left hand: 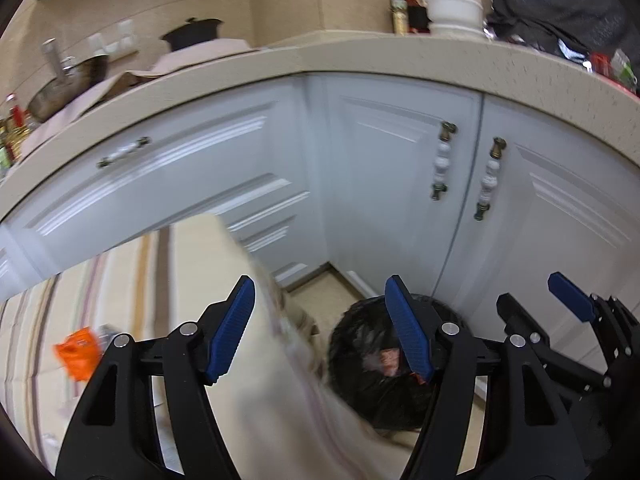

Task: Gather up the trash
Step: 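Open both grippers over the bin to drop both bags, then return both tools to the table and grasp the clear snack bag with the right gripper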

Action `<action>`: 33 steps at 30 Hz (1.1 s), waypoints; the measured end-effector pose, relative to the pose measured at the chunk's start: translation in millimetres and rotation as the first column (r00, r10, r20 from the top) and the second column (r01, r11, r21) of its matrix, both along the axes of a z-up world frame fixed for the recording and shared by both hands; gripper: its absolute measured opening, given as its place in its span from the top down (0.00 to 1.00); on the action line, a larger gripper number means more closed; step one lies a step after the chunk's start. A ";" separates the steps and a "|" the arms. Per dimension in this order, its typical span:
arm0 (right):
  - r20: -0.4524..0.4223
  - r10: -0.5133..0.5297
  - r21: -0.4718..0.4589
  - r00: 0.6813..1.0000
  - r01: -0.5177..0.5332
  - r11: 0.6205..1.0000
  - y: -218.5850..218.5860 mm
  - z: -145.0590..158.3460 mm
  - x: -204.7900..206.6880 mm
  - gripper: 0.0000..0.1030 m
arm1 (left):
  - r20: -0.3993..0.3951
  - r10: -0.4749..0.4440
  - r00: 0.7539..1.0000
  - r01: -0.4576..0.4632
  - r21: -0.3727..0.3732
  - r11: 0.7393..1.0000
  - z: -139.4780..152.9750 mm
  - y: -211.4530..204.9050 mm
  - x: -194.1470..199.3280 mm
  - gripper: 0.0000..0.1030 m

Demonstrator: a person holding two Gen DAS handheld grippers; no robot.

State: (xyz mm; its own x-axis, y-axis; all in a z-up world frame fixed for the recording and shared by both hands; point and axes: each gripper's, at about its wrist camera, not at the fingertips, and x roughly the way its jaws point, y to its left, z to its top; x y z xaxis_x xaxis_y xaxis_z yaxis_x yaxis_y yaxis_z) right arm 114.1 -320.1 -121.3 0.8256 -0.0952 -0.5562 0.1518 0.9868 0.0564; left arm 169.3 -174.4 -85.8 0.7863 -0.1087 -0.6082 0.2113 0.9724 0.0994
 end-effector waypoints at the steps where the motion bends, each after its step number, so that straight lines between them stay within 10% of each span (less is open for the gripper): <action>1: 0.007 0.018 0.008 1.000 -0.018 1.000 8.3 4.2 -3.9 0.42 | 0.003 0.008 1.000 -0.008 0.000 1.000 3.7 8.1 -5.4 0.36; 19: -0.007 0.379 0.062 0.925 -0.378 0.924 177.7 9.6 -53.5 0.42 | 0.010 0.337 0.941 -0.336 0.098 0.937 3.2 224.6 -117.2 0.31; 33: -0.108 0.448 0.020 0.887 -0.449 0.894 224.2 -16.6 -73.4 0.45 | -0.046 0.414 0.909 -0.411 0.058 0.910 -23.1 270.3 -149.4 0.31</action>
State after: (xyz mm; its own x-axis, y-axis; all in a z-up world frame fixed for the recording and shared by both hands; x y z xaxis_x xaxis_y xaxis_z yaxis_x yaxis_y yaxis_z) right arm 40.7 -95.9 -137.9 0.7164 0.2678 -0.6442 -0.3020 0.9514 0.0597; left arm 20.0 95.9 -108.8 0.7195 0.2467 -0.6492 -0.2011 0.9687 0.1454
